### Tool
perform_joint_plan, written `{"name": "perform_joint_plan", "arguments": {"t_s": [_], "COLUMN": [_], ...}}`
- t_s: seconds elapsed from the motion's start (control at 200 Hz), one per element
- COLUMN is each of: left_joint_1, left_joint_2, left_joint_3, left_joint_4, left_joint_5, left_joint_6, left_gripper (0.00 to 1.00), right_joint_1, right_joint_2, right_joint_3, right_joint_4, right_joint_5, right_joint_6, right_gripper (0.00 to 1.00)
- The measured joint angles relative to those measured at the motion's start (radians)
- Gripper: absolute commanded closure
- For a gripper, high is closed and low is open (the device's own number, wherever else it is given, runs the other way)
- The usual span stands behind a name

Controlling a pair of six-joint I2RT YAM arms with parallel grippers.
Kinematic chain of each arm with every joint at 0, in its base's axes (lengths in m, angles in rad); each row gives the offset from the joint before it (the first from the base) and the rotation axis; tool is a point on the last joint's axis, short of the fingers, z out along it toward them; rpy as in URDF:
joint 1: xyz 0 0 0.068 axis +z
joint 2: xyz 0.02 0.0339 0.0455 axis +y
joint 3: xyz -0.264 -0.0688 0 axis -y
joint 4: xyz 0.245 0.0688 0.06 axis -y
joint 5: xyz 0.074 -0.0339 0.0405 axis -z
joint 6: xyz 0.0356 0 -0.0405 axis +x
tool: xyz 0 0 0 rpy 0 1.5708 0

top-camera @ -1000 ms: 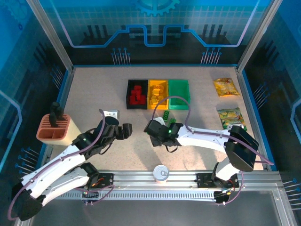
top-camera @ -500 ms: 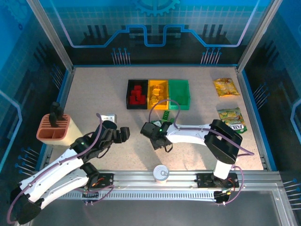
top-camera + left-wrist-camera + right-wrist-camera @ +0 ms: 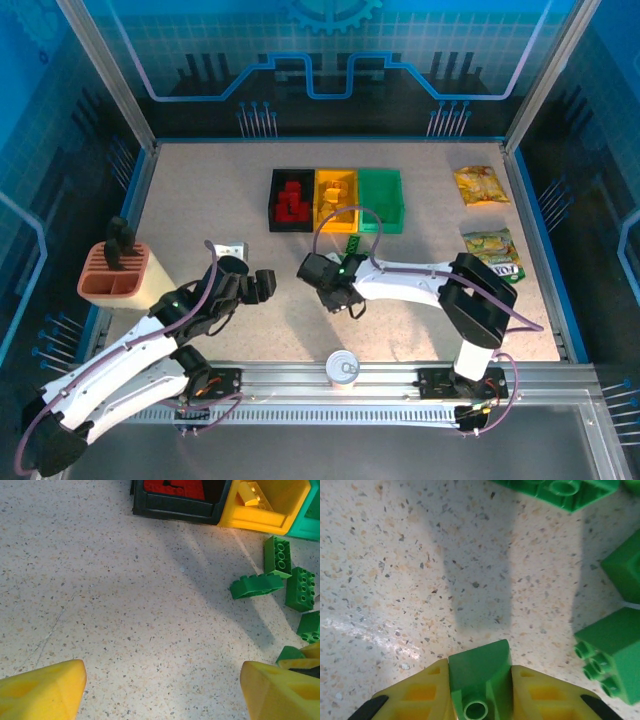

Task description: Sort the legos into containers by color

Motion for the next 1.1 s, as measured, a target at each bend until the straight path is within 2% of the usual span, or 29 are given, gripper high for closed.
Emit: {"name": "perform_joint_plan", "arguments": {"t_s": [0.23,0.49,0.625,0.821,0.921,0.961,1.006,1.101], "left_joint_1": [0.002,0.002,-0.001,-0.028,-0.043,-0.048,-0.053,-0.061], "left_joint_2": [0.001,-0.018,-0.019,-0.019,-0.019,-0.019,-0.019,-0.019], "left_joint_3": [0.0,-0.022,-0.064,-0.097,-0.098,-0.1,-0.101,-0.101], "left_joint_4": [-0.002,-0.007,-0.003,-0.003,-0.003,-0.003,-0.003,-0.003], "left_joint_5": [0.001,0.029,0.057,0.084,0.091,0.091,0.091,0.091], "left_joint_6": [-0.001,-0.034,-0.072,-0.109,-0.128,-0.13,-0.131,-0.131], "left_gripper": [0.19,0.19,0.2,0.2,0.2,0.2,0.2,0.2], "right_joint_1": [-0.132,-0.423,-0.529,-0.595,-0.608,-0.61,-0.611,-0.611], "right_joint_2": [-0.107,-0.16,-0.116,0.048,0.128,0.151,0.169,0.18], "right_joint_3": [0.066,0.212,0.317,0.465,0.521,0.537,0.55,0.573], "right_joint_4": [-0.032,-0.039,-0.043,-0.049,-0.071,-0.078,-0.085,-0.107], "right_joint_5": [0.005,-0.037,-0.068,-0.113,-0.121,-0.122,-0.122,-0.122], "right_joint_6": [-0.084,-0.209,-0.246,-0.271,-0.278,-0.284,-0.275,-0.285], "right_gripper": [0.74,0.73,0.73,0.71,0.59,0.49,0.32,0.27]}}
